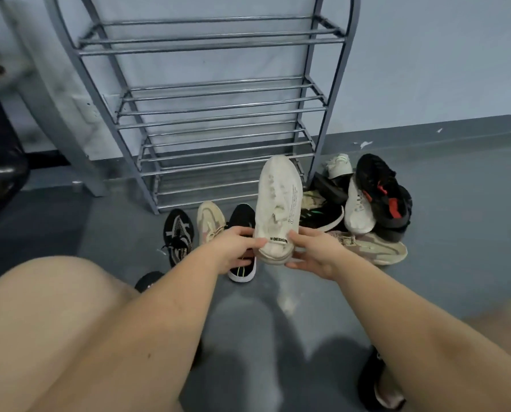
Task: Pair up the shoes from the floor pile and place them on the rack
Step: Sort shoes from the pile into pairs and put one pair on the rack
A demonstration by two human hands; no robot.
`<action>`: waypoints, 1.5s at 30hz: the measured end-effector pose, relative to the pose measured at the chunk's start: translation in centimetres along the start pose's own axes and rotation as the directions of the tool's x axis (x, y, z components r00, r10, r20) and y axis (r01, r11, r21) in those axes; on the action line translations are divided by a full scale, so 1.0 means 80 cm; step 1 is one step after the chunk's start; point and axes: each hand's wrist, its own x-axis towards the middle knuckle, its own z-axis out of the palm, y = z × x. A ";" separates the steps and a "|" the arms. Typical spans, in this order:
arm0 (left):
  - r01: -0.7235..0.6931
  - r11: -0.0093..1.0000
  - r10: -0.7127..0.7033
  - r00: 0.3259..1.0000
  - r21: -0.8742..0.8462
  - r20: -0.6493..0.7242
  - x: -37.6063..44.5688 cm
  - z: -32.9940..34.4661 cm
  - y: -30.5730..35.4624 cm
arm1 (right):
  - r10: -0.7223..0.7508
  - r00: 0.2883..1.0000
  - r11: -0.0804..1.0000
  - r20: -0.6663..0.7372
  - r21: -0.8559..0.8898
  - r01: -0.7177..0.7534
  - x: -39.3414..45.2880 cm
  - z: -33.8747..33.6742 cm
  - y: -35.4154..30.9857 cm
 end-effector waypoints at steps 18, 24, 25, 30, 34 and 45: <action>0.162 0.976 -0.169 0.985 -0.143 -0.032 -0.054 -0.083 -0.144 | 0.189 0.965 0.980 0.180 -0.094 -0.174 -0.010 0.096 0.127; 0.301 0.933 -0.317 0.947 -0.199 -0.056 -0.041 -0.117 -0.218 | 0.345 0.923 0.939 0.172 -0.074 -0.337 0.011 0.138 0.200; 0.327 0.923 -0.345 0.937 -0.203 -0.061 -0.040 -0.121 -0.227 | 0.365 0.915 0.931 0.171 -0.081 -0.357 0.014 0.145 0.210; 0.409 0.900 -0.424 0.902 -0.148 -0.084 -0.031 -0.140 -0.254 | 0.452 0.876 0.892 0.168 -0.110 -0.439 0.027 0.169 0.233; 0.433 0.870 -0.457 0.888 -0.235 -0.054 -0.022 -0.148 -0.271 | 0.473 0.868 0.881 0.149 -0.103 -0.462 0.041 0.177 0.246; 0.489 0.826 -0.534 0.839 -0.279 -0.110 -0.017 -0.155 -0.295 | 0.493 0.866 0.857 0.087 -0.218 -0.466 0.052 0.203 0.273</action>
